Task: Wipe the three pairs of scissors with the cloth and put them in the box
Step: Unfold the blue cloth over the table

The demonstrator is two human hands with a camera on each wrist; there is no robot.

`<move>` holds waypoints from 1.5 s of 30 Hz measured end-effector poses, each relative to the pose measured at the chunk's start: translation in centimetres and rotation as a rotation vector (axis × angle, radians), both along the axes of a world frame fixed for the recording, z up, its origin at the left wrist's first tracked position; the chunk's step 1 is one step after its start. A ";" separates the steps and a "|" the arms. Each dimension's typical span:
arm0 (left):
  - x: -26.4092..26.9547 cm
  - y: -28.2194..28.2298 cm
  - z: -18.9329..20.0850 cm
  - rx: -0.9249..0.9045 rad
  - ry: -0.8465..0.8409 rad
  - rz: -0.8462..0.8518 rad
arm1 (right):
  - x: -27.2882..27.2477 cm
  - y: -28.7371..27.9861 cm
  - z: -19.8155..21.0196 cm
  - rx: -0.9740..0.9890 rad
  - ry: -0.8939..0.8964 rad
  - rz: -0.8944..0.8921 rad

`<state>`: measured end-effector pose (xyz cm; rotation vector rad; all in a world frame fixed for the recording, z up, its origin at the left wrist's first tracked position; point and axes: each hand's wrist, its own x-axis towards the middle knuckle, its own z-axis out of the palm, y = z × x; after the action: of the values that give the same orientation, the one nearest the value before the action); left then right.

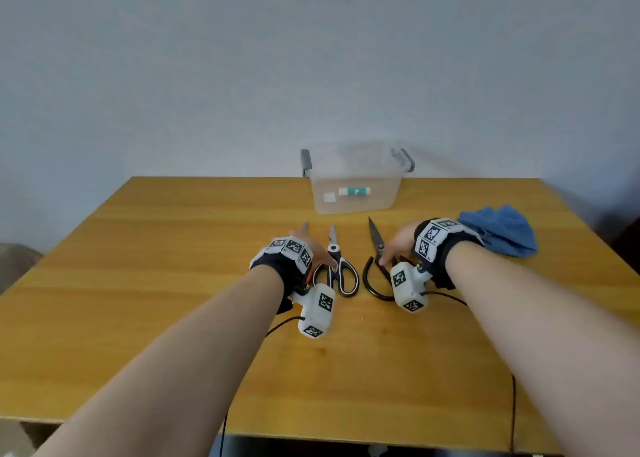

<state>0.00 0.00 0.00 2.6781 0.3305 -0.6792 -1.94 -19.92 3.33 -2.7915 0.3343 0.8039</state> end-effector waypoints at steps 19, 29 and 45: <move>2.5 4.6 -3.7 0.102 0.024 0.193 | -0.1 1.2 -1.8 0.019 -0.014 -0.043; 2.6 9.3 -4.1 0.261 -0.095 0.369 | -0.1 2.3 -2.5 0.056 -0.037 -0.075; 3.5 1.8 3.1 -0.260 -0.390 0.438 | 1.6 1.2 -2.4 0.162 -0.202 -0.174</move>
<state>3.47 1.78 3.12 2.3070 0.6432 -0.0589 -0.32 -18.74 0.91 -2.6186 0.4473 0.4822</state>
